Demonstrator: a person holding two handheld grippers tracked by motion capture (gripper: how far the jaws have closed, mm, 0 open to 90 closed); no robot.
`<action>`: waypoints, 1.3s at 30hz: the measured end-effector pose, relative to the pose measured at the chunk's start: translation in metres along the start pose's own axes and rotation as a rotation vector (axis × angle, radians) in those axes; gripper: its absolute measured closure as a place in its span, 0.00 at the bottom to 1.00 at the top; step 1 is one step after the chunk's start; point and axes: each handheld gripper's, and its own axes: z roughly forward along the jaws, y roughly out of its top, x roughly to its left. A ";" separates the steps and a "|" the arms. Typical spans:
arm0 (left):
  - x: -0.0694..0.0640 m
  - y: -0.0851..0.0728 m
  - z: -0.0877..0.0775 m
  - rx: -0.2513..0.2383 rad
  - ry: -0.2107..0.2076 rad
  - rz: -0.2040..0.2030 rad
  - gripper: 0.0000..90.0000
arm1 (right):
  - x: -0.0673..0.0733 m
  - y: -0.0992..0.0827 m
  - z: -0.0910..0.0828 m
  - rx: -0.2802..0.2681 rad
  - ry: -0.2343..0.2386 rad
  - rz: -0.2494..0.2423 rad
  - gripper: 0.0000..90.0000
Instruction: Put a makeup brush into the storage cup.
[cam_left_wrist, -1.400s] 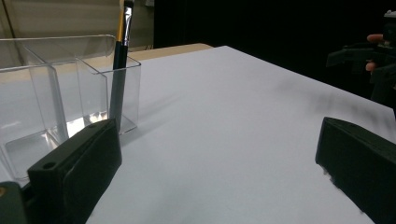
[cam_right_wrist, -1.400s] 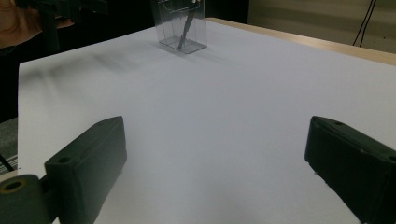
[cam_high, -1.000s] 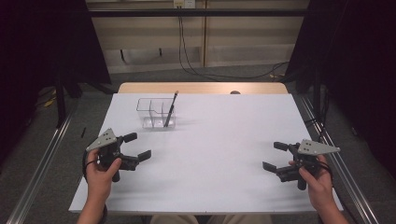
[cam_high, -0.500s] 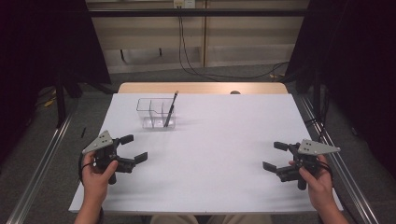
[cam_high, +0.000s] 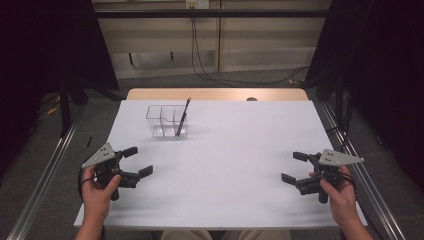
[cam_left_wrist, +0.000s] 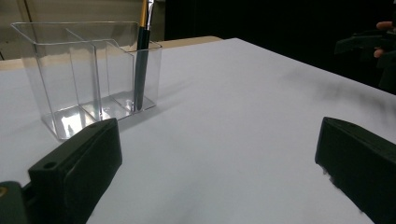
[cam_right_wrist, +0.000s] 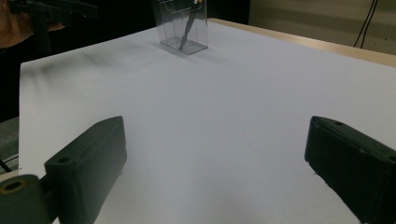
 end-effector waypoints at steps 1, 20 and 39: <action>0.000 0.000 -0.001 0.001 0.003 -0.003 0.01 | 0.000 0.000 0.000 0.000 0.001 0.001 0.06; 0.003 -0.008 -0.010 0.001 0.017 -0.005 0.01 | -0.001 -0.001 0.000 0.001 0.000 0.002 0.06; 0.002 -0.014 -0.021 0.013 0.026 0.011 0.01 | -0.003 0.000 0.000 0.002 0.002 -0.004 0.06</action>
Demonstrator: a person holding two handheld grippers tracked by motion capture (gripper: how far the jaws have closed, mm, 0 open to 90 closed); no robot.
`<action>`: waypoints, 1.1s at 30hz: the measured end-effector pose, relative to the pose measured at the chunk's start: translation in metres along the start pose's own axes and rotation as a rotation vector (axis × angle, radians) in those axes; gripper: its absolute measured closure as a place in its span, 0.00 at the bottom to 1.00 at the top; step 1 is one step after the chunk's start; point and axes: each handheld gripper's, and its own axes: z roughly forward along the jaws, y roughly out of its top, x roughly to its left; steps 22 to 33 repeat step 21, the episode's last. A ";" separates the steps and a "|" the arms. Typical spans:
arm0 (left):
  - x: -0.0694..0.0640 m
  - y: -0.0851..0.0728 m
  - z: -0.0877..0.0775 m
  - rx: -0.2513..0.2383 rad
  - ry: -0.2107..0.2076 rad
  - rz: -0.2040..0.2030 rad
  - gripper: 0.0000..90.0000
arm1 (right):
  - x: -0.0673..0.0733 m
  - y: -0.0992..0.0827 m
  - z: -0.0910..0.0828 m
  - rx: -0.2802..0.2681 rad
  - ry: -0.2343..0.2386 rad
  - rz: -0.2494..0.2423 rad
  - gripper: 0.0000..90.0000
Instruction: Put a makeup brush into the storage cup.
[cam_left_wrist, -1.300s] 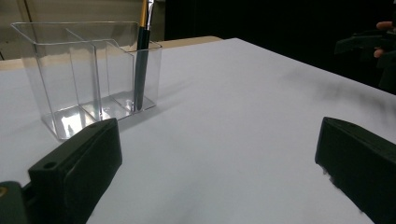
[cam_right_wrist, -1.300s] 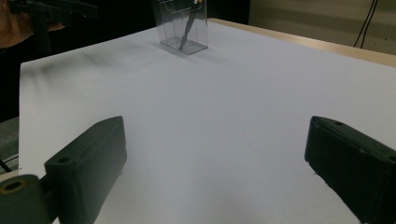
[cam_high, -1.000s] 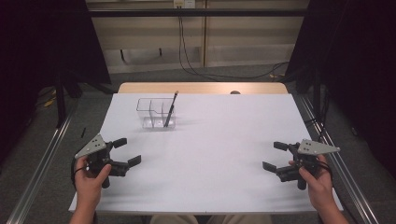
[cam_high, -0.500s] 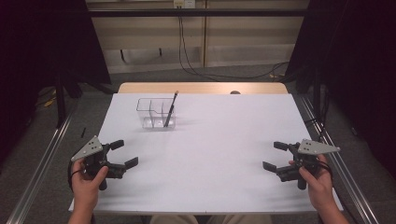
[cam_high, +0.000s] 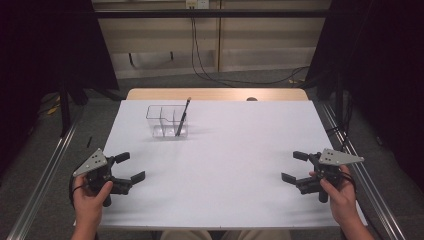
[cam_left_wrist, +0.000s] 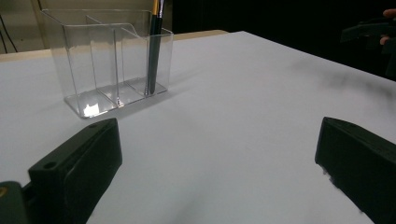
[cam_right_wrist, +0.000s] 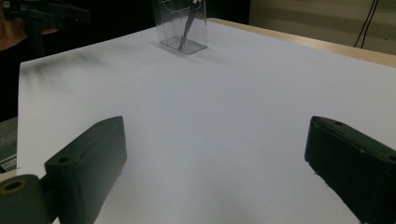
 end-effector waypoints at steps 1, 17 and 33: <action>0.000 0.000 0.000 0.002 0.002 0.001 0.01 | 0.000 0.000 0.000 -0.001 0.001 0.001 0.06; -0.004 -0.004 -0.005 0.016 0.014 0.015 0.01 | -0.002 -0.003 -0.001 0.008 -0.005 0.000 0.06; -0.004 -0.003 -0.006 0.007 0.017 0.011 0.01 | -0.002 -0.003 -0.001 0.009 -0.005 0.001 0.06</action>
